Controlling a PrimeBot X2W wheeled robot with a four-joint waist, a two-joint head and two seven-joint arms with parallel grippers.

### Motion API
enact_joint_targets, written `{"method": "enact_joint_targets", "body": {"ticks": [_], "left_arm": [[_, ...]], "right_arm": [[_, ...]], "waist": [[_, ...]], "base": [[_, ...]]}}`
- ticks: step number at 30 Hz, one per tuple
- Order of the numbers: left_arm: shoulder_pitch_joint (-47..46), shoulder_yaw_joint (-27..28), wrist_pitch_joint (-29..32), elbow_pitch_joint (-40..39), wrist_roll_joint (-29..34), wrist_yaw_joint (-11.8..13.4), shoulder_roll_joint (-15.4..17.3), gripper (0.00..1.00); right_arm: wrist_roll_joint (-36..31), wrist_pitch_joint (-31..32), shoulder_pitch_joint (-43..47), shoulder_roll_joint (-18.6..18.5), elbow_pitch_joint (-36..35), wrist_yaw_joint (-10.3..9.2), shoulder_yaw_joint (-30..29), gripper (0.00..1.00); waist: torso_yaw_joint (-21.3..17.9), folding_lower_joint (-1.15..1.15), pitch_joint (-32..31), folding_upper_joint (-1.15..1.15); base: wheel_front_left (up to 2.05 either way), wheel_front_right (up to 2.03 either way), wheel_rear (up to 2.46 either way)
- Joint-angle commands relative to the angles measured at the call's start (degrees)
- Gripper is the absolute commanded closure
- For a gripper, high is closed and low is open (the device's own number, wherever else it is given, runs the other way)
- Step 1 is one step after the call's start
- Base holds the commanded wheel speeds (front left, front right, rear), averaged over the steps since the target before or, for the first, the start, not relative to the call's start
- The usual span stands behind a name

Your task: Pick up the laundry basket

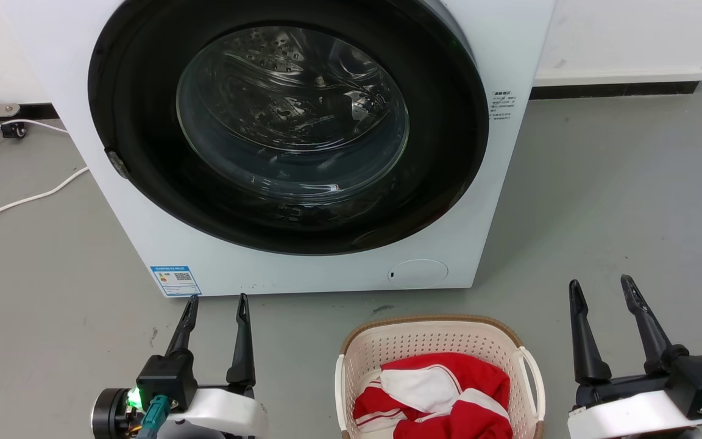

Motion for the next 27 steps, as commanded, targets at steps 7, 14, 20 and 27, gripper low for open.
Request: {"method": "enact_joint_targets", "body": {"ticks": [7, 14, 20, 27], "left_arm": [[0.61, 0.1, -0.16, 0.38, 0.13, 0.27, 0.15, 0.0], [0.47, 0.16, -0.16, 0.49, 0.08, 0.34, 0.15, 0.0], [-0.3, 0.24, -0.16, 1.29, 0.22, 0.28, 0.14, 0.0], [-5.35, -0.51, -0.16, 4.92, 0.43, -1.65, 0.14, 0.0]], "right_arm": [[0.41, -0.12, 0.41, -0.22, 0.43, -0.02, 0.18, 0.0], [0.11, -0.12, 0.34, -0.22, 0.44, -0.02, 0.31, 0.0], [-0.64, -0.12, -0.11, -0.22, 1.08, -0.02, -0.06, 0.0], [-4.76, -0.12, -3.5, -0.2, 4.89, -0.02, -3.21, 0.0]], "waist": [[0.03, 0.0, 0.08, 0.0], [0.07, 0.0, 0.3, 0.0], [-0.03, 0.0, 1.0, 0.0], [-0.29, 0.0, 4.86, 0.0]], "base": [[0.0, 0.0, 0.0], [0.0, 0.0, 0.0], [0.0, 0.0, 0.0], [0.0, 0.0, 0.0]]}}
